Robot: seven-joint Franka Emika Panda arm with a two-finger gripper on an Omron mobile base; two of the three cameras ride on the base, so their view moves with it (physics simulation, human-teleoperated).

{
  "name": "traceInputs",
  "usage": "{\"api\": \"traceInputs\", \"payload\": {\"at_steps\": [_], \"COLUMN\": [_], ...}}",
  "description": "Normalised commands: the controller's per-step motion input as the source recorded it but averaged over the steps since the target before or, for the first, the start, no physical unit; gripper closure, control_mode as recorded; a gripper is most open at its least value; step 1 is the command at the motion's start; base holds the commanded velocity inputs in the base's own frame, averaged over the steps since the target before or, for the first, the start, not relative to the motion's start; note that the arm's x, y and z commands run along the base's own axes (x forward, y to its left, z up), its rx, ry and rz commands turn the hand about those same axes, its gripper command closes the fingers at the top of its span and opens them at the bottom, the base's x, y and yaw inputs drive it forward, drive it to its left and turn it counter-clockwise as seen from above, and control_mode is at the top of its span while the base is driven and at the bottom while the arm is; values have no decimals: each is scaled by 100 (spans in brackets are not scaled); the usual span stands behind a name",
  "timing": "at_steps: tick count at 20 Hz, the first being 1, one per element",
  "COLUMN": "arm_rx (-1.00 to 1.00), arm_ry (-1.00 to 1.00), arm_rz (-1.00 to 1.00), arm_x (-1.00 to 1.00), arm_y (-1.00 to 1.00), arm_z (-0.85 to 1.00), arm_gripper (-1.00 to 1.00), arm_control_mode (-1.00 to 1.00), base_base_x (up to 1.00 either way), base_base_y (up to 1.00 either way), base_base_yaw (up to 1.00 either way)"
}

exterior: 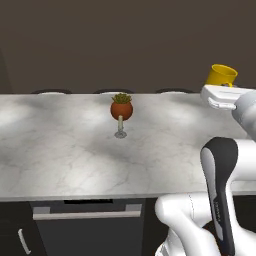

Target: Open the cabinet directly in front. Then move the wine and the mug to the dining counter with the candle on it.

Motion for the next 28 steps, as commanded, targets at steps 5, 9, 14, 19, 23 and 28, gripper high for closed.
{"api": "traceInputs", "payload": {"at_steps": [5, 9, 14, 19, 23, 28], "arm_rx": [0, 0, 0, -2, -4, -8], "arm_ry": [11, 35, 36, 29, 18, -1], "arm_rz": [3, 14, 23, 26, 15, 2], "arm_x": [0, 0, 0, 0, 0, 45], "arm_y": [-1, -6, -13, -9, 1, 4], "arm_z": [-9, -32, -60, -66, -24, -24], "arm_gripper": [100, 100, 100, 100, 100, 100], "arm_control_mode": [-100, -100, -100, -100, -100, -100], "base_base_x": [6, 0, 0, 0, 0, 0], "base_base_y": [0, 0, 0, 0, 0, 0], "base_base_yaw": [1, 0, 0, 0, 0, 0]}}
